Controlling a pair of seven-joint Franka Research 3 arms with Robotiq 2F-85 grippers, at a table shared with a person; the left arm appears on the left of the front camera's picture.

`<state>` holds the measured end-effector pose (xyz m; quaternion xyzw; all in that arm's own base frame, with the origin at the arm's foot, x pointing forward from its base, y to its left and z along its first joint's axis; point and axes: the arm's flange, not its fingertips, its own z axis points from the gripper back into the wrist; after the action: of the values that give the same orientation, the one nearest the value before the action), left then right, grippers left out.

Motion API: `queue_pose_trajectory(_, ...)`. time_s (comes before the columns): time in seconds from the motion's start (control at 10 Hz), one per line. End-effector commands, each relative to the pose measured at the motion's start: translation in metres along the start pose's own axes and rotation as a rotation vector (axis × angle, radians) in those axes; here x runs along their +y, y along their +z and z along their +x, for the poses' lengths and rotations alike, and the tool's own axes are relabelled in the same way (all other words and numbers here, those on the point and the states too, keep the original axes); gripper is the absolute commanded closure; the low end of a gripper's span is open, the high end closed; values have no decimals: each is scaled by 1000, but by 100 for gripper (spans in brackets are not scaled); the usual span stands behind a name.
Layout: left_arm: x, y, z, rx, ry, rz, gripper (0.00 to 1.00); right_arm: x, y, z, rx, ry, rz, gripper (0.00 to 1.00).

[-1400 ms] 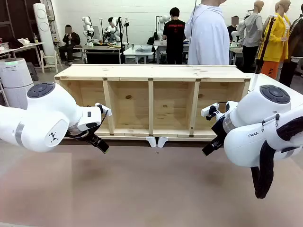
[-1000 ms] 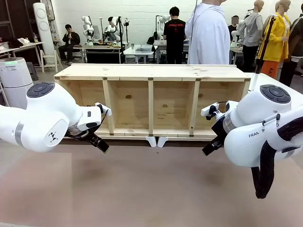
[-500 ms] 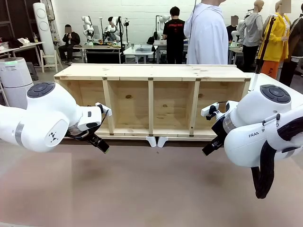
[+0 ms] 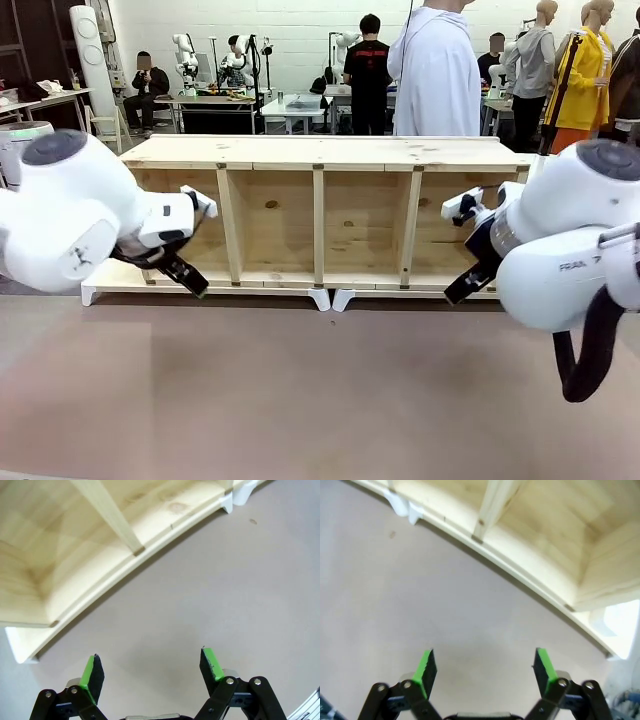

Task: Perform cable management.
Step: When the cord part of the Power Cable appears at the lower middle area of the table and stops, grasp the cord part of the Power Cable.

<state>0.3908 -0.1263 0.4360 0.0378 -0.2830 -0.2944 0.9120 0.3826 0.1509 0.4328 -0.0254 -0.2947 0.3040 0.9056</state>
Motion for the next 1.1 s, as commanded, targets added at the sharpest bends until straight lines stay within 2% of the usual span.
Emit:
queue_pose_trajectory(0.0, -10, 45, -34, -14, 26, 62, 0, 18, 42, -28, 15, -22, -35, 0)
queue_pose_trajectory(0.2, -2, 81, -57, -54, 65, 109, 0, 22, 75, -34, 10, -47, -83, 0)
queue_pose_trajectory(0.6, 9, 139, -113, -162, 130, 130, 0, 23, 143, -65, -80, -162, -211, 0)
queue_pose_trajectory(1.0, 1, 162, -145, -211, 155, 139, 0, 37, 176, -93, -152, -246, -254, 0)
